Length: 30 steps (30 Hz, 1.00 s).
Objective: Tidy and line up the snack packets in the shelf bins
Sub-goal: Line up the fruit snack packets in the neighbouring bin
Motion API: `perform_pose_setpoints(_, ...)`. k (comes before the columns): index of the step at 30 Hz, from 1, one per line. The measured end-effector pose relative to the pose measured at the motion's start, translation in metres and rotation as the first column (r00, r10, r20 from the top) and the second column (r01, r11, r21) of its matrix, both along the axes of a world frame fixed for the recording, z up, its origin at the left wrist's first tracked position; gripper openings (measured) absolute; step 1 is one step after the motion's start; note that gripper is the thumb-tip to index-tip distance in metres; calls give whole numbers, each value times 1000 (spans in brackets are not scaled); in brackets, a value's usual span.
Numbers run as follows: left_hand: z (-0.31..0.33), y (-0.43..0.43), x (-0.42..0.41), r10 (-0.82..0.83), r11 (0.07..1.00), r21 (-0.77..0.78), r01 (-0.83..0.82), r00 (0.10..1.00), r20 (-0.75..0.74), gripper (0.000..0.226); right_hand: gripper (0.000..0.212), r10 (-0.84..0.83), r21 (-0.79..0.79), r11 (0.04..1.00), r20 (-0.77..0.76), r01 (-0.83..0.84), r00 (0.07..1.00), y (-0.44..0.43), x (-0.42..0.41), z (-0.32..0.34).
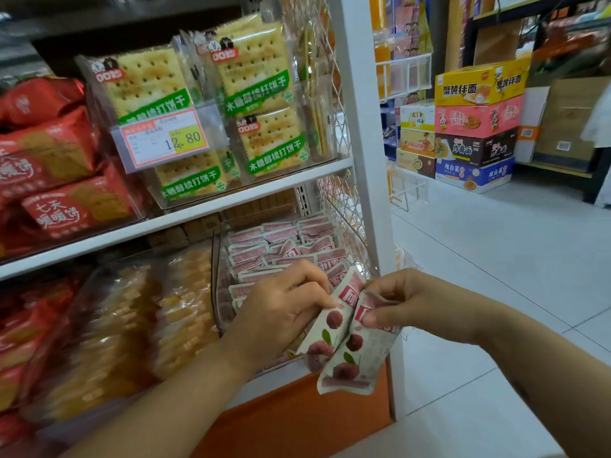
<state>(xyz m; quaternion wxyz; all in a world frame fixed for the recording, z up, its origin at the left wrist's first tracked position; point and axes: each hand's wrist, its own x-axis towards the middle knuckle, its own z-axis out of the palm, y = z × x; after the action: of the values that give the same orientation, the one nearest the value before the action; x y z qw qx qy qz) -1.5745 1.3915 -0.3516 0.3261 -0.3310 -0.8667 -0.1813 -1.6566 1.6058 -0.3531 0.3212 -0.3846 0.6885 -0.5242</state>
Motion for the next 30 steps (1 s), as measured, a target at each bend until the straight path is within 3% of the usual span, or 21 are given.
perform_pose_setpoints(3,0,3,-4,29,1000,9,-28,999,-34,5,25,-33,-17,999,39,34,999,3,-2,1)
perform_pose_setpoints(5,1,1,-9,64,997,-35,-65,997,-49,7,19,-83,-22,996,12,83,996,10,-5,5)
perform_pose_setpoints(8,5,-3,-21,217,976,3,-219,969,121,12,6,-262,9,964,-141,266,955,27,-15,12)
perform_pose_setpoints(12,2,-4,-46,384,857,62,-512,713,587,15,6,-393,119,890,-291,440,872,48,-29,16)
perform_pose_setpoints(15,-6,0,-70,348,835,78,-545,631,693,19,8,-382,206,855,-368,475,848,52,-33,14)
perform_pose_setpoints(17,-14,3,-85,329,869,-35,-493,523,786,35,15,-375,224,839,-419,495,827,51,-34,12)
perform_pose_setpoints(19,-22,5,-97,415,878,-234,-418,419,808,55,22,-371,233,823,-471,519,800,49,-35,10)
perform_pose_setpoints(21,-28,8,-107,443,865,-281,-417,370,816,70,25,-354,245,815,-509,526,785,47,-37,9)
perform_pose_setpoints(26,-34,11,-118,531,819,-332,-468,399,747,80,6,-312,247,831,-534,498,786,47,-41,7)
perform_pose_setpoints(30,-38,7,-113,570,800,-389,-457,380,728,86,19,-309,241,841,-520,484,796,49,-41,10)
